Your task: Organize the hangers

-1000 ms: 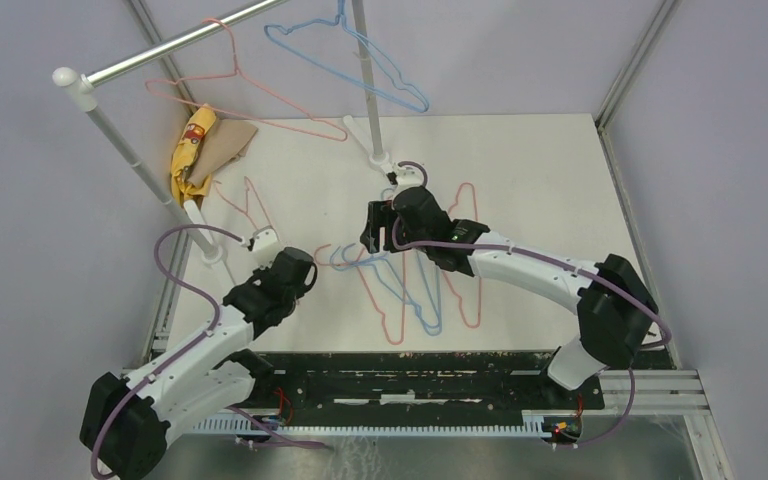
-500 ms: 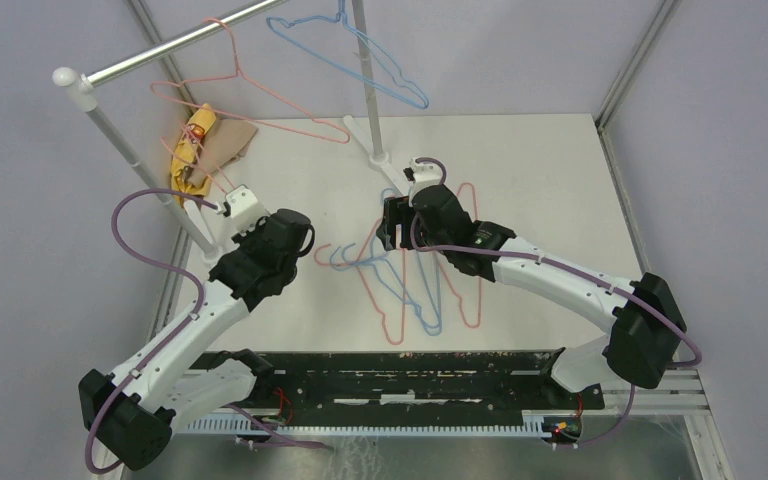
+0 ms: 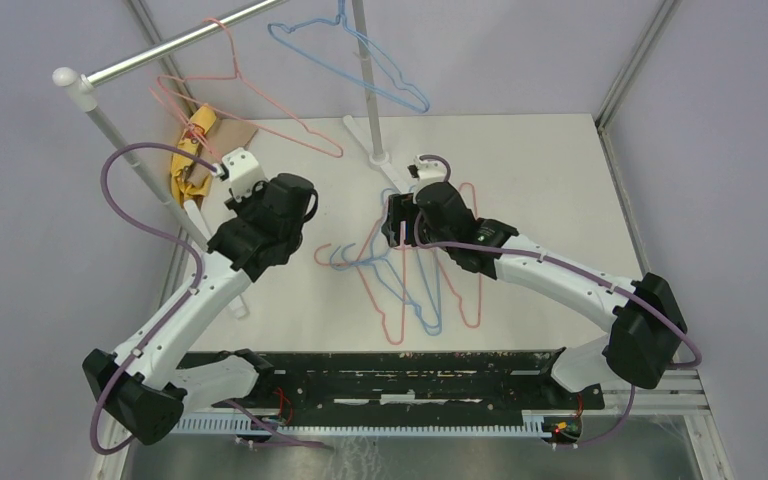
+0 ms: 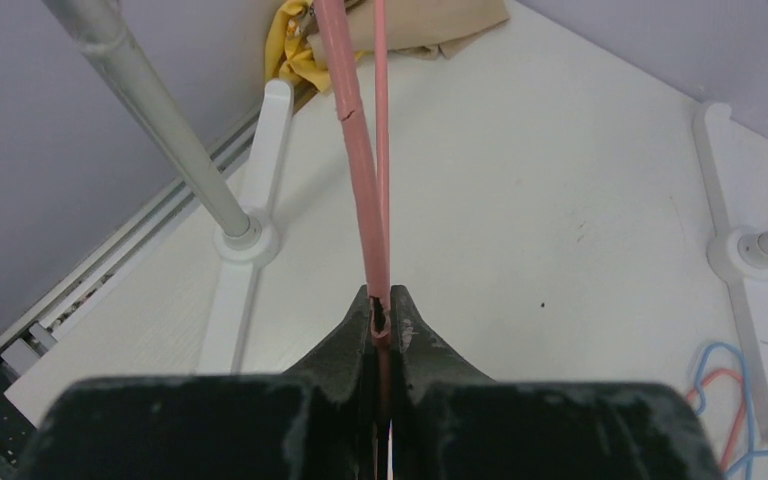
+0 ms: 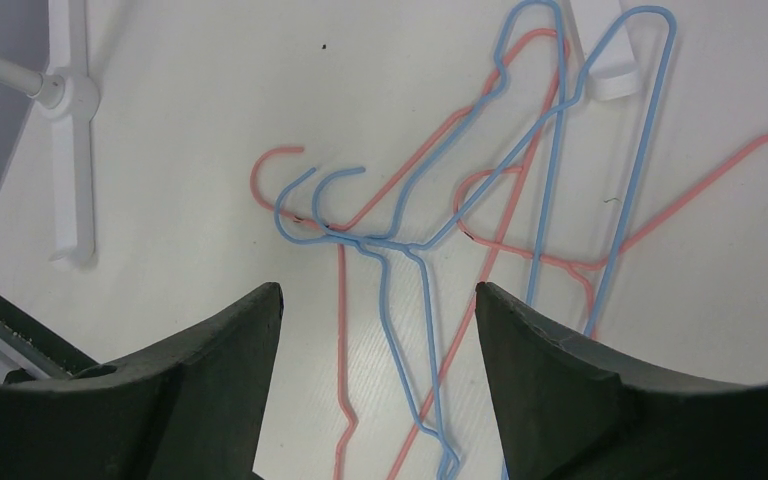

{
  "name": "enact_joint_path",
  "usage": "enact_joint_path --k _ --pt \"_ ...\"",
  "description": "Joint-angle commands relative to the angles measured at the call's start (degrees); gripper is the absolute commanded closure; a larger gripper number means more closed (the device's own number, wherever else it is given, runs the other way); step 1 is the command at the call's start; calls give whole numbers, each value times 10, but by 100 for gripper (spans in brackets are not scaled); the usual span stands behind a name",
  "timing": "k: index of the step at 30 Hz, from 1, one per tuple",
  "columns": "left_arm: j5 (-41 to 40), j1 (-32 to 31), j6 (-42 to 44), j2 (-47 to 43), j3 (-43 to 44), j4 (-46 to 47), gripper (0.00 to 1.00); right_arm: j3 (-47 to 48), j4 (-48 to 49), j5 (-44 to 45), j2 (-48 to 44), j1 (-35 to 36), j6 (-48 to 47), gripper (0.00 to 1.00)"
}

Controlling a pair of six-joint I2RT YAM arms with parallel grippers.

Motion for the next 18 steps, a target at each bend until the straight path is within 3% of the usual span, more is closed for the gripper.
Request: enact_joint_path --k 1,7,18 --pt "-51 7 81 27 68 25 97 12 5 10 -11 -5 -11 21" --pt "-49 25 145 52 121 51 97 20 3 7 -5 -11 -16 21" --pt "45 118 202 75 164 69 97 22 7 -5 8 -20 -15 21"
